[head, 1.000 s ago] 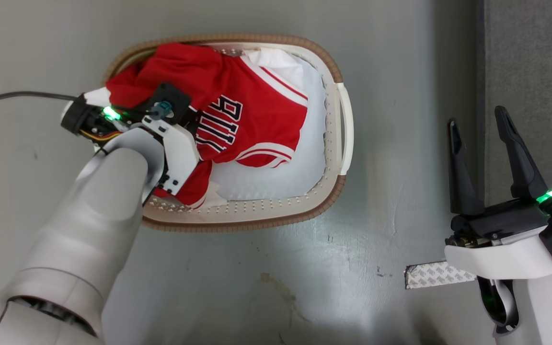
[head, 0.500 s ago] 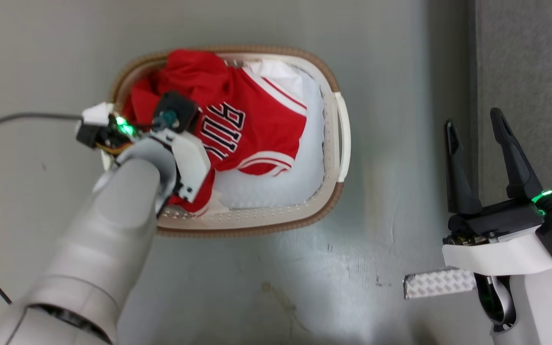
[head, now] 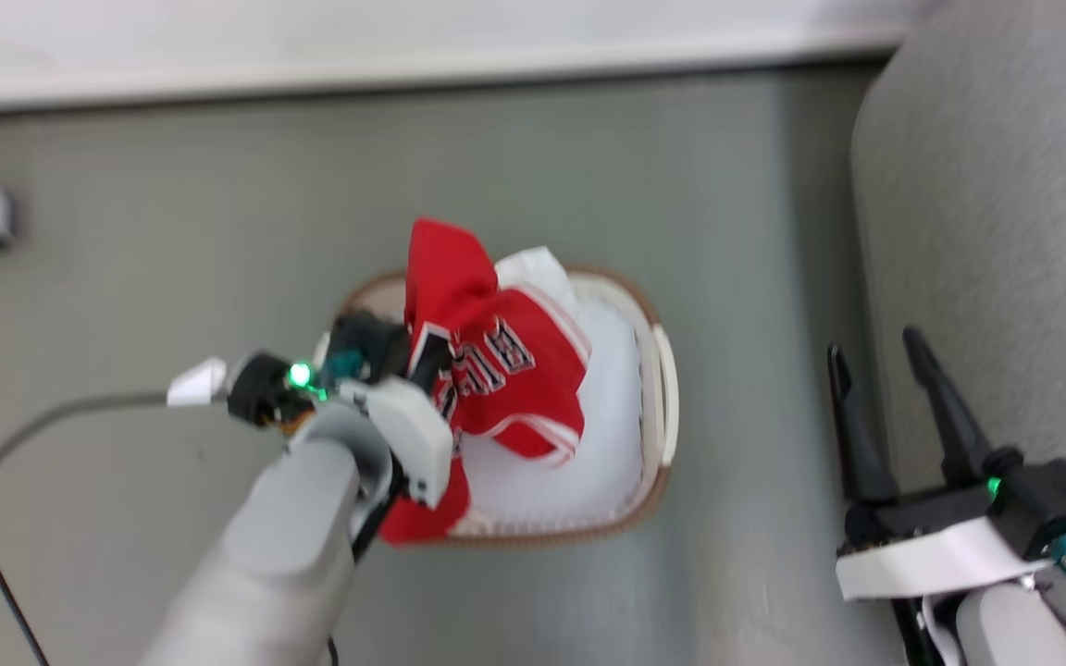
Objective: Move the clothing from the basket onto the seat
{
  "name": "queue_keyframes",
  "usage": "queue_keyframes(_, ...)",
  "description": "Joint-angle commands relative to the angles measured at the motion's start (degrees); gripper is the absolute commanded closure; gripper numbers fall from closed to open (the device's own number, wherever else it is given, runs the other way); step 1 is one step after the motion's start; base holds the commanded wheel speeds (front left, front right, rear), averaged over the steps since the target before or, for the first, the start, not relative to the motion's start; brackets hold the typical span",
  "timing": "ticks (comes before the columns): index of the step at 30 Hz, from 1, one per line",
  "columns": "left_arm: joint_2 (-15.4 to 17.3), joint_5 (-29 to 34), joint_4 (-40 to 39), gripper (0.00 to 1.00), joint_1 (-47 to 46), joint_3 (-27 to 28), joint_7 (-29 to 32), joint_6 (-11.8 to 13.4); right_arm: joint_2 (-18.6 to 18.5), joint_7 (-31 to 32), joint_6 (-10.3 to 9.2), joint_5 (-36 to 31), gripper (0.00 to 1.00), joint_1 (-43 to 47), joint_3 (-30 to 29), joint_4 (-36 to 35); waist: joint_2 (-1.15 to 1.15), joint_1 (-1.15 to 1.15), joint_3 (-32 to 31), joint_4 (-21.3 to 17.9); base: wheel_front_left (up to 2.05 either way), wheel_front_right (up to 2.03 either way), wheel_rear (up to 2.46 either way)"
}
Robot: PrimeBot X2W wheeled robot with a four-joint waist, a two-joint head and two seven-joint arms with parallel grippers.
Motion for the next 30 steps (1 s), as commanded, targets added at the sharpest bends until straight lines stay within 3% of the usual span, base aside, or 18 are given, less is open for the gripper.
queue_keyframes(1,0.61,-0.65,-2.42,1.00,3.20,0.37,-0.01,0.34,-0.15,0.04,-0.15,0.31,0.00,1.72,0.26,0.62,0.00,0.01,-9.70,1.67,0.00,0.00,0.00)
queue_keyframes(9,2.57,-2.52,-16.23,1.00,13.81,0.63,0.57,1.12,-0.13,0.04,-0.15,0.27,0.00,6.88,2.32,2.69,0.00,0.01,-20.97,1.91,0.00,0.00,0.00)
queue_keyframes(17,6.44,-4.09,-36.51,1.00,24.04,0.64,7.00,3.86,-0.17,0.04,-0.15,-1.50,0.00,9.41,8.18,3.68,0.00,0.01,-27.87,1.47,0.00,0.00,0.00)
queue_keyframes(24,9.89,-5.27,-55.11,1.00,30.68,0.06,14.90,6.20,-0.34,0.04,-0.15,-4.05,0.00,8.17,14.08,2.93,0.00,0.01,-29.80,1.30,0.00,0.00,0.00)
queue_keyframes(30,10.89,-5.41,-64.87,1.00,33.15,-1.83,19.37,6.86,-2.16,0.04,-0.15,-3.26,0.00,4.94,22.46,3.16,0.00,0.01,-30.33,0.93,0.00,0.00,0.00)
